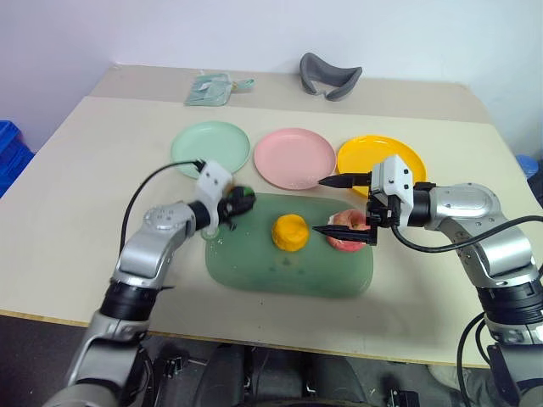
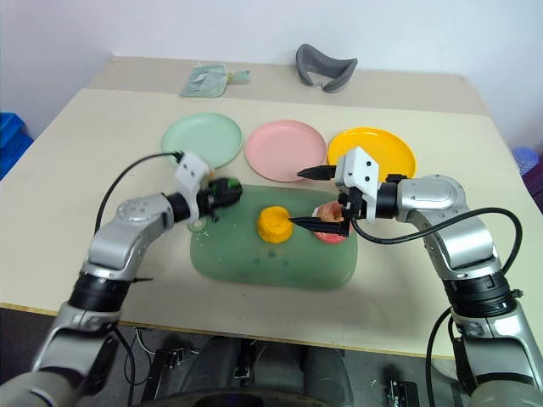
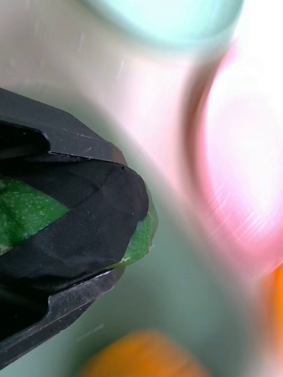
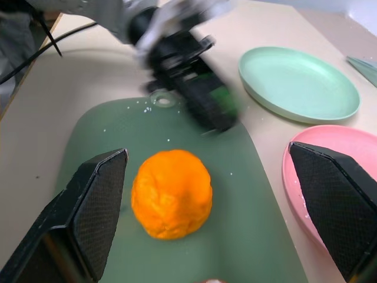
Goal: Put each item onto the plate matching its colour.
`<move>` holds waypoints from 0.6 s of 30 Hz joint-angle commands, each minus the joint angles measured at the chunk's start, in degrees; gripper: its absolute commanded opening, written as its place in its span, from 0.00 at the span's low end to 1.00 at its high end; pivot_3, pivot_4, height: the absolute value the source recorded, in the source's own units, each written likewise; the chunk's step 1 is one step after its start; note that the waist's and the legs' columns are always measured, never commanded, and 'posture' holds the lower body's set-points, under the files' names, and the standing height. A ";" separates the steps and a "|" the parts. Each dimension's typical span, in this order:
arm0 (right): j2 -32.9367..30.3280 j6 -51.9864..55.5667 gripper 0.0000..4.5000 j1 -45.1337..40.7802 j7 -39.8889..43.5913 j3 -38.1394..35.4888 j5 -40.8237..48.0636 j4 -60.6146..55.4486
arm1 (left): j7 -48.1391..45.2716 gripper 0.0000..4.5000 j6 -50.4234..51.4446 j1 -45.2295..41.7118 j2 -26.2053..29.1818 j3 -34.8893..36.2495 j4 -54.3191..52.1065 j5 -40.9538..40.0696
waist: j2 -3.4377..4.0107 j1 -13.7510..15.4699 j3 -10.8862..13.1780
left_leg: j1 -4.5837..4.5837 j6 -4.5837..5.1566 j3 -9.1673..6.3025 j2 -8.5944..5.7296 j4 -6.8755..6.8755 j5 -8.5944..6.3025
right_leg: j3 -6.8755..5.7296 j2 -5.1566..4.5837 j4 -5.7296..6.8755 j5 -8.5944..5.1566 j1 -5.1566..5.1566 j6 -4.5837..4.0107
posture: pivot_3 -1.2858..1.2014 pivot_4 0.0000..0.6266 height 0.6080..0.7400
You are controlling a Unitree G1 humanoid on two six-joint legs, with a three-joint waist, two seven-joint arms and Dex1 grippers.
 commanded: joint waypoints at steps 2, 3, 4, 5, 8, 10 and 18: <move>1.12 -1.43 1.00 -2.51 -0.96 -0.76 -0.50 -0.08 | 14.18 0.35 -5.75 -11.21 -3.19 11.43 10.37 -0.17 | 0.00 -0.26 0.00 | 0.01 0.00 0.01 0.00 -0.01 0.00 | -0.01 0.01 0.00 0.00 -0.03 0.01 | 0.52 0.24 1.00; 1.41 -1.62 1.00 -2.82 -1.19 -0.70 -0.70 0.21 | 15.98 0.35 -7.12 -13.17 -3.79 12.25 13.51 0.35 | 0.00 -0.18 0.00 | 0.01 0.00 0.02 0.00 -0.05 0.00 | 0.00 0.00 -0.01 0.00 -0.04 0.01 | 0.52 0.24 1.00; 1.77 -2.05 1.00 -3.14 -1.42 -0.60 -1.00 0.65 | 17.77 0.35 -9.20 -15.40 -5.07 13.92 17.82 -0.24 | 0.00 -0.11 0.00 | 0.04 -0.01 0.02 0.00 -0.06 0.01 | -0.02 0.00 0.00 0.00 -0.02 0.01 | 0.52 0.24 1.00; 2.25 -2.38 1.00 -3.58 -1.57 -0.38 -1.28 1.22 | 20.06 0.35 -12.50 -18.05 -6.18 15.45 24.05 -0.23 | 0.00 -0.07 -0.01 | 0.04 -0.03 0.02 -0.01 -0.06 0.02 | -0.05 0.01 -0.02 0.00 -0.03 0.01 | 0.52 0.24 1.00; 3.32 -3.01 1.00 -4.43 -1.68 -0.04 -1.87 2.34 | 23.77 0.35 -19.95 -23.15 -7.71 17.58 37.66 0.57 | -0.04 0.15 0.01 | 0.03 -0.03 0.02 -0.06 -0.03 0.02 | -0.10 -0.03 -0.03 0.03 0.01 0.05 | 0.52 0.24 1.00; 3.90 -3.52 1.00 -4.90 -1.74 0.07 -2.25 3.05 | 25.14 0.35 -24.94 -25.63 -7.86 17.59 46.02 1.79 | -0.08 0.03 0.03 | 0.01 -0.03 0.02 -0.11 -0.03 0.02 | -0.11 -0.06 -0.05 0.04 0.00 0.08 | 0.52 0.24 1.00; 3.89 -4.69 1.00 -3.81 -1.71 -1.06 -2.67 3.42 | 24.02 0.91 -34.29 -28.62 -7.63 16.91 57.57 2.62 | -0.12 -0.09 0.05 | -0.01 -0.05 0.08 -0.14 -0.08 0.03 | -0.16 -0.05 -0.05 0.05 -0.06 0.09 | 0.52 0.24 1.00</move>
